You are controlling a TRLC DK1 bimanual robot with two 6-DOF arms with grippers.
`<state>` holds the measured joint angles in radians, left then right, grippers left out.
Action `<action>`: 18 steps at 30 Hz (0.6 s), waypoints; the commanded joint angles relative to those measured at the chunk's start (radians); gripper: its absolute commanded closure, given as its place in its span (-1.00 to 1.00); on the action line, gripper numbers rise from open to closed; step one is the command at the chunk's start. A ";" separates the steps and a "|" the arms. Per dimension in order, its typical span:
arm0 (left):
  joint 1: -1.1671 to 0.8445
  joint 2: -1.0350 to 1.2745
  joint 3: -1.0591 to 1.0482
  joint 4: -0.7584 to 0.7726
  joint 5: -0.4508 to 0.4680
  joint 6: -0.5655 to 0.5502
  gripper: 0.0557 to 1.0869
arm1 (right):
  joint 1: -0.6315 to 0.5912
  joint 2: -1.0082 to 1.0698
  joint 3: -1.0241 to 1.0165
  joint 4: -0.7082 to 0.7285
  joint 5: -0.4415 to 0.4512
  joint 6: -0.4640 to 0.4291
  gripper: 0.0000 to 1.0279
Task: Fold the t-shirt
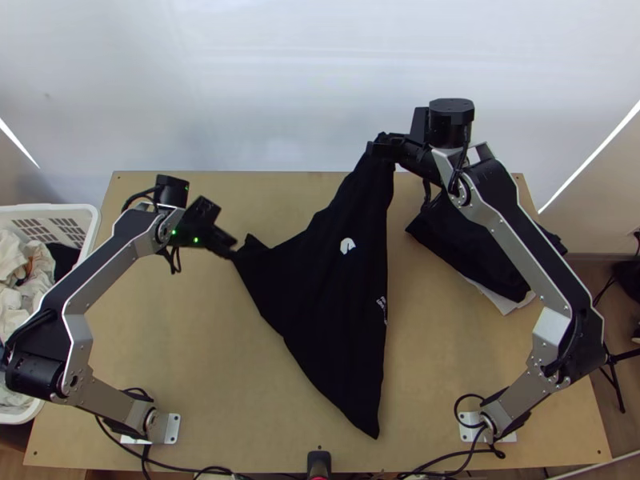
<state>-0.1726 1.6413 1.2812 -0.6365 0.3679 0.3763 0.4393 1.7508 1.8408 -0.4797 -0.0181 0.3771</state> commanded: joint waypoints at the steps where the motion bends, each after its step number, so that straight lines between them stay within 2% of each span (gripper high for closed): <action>1: -0.013 0.031 0.023 -0.192 0.129 0.058 0.00 | 0.001 -0.001 -0.002 0.001 0.000 -0.001 0.95; 3: -0.018 0.057 0.041 -0.221 0.151 0.067 -0.04 | 0.001 -0.004 -0.003 0.001 0.000 -0.001 0.95; 7: -0.015 0.140 0.098 -0.310 0.250 0.119 -0.05 | 0.001 -0.007 -0.005 0.000 0.000 -0.003 0.95; 10: -0.016 0.210 0.129 -0.316 0.250 0.141 -0.05 | 0.001 -0.007 -0.006 0.000 0.000 -0.003 0.95; 14: -0.016 0.267 0.158 -0.279 0.246 0.142 -0.22 | 0.001 -0.007 -0.005 0.000 0.000 -0.003 0.95; 18: -0.008 0.285 0.161 -0.226 0.215 0.148 -0.27 | -0.001 -0.005 -0.005 0.000 0.000 -0.003 0.95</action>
<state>-0.1879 1.8614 1.4117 -0.9039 0.5949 0.5068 0.4400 1.7443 1.8359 -0.4797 -0.0181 0.3737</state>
